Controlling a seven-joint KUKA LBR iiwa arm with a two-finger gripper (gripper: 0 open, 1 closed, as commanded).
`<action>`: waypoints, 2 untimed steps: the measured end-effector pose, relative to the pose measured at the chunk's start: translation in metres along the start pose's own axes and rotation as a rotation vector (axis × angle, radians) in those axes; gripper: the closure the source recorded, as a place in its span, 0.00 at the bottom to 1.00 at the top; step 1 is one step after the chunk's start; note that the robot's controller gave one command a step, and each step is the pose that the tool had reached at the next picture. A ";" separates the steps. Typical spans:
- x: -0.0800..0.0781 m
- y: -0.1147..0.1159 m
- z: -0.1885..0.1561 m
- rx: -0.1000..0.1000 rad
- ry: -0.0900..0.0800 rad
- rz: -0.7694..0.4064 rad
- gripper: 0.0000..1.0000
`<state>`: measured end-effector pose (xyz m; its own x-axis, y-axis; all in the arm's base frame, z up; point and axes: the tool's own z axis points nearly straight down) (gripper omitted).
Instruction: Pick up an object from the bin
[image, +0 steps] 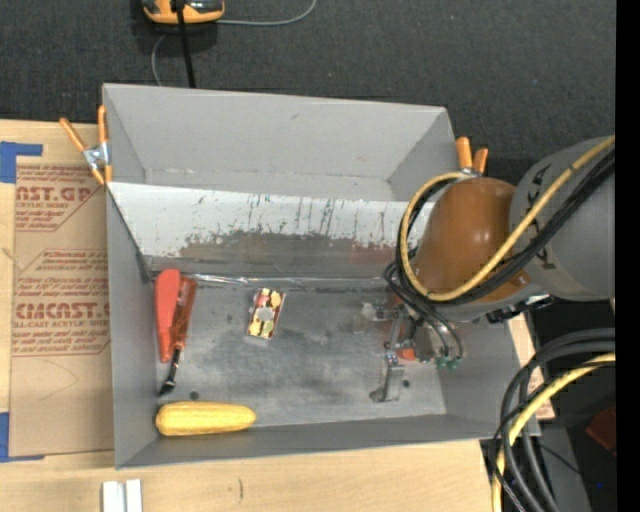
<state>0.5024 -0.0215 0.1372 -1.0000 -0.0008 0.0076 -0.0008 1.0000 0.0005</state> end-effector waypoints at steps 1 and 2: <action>-0.002 0.000 -0.004 0.000 -0.007 0.000 0.00; 0.001 -0.016 0.005 0.000 -0.010 -0.071 0.00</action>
Offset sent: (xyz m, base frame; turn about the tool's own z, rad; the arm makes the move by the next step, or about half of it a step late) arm -0.0158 -0.0869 -0.0427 -0.2676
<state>0.5017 -0.0371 0.1323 -0.9974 -0.0717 -0.0022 -0.0717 0.9974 0.0006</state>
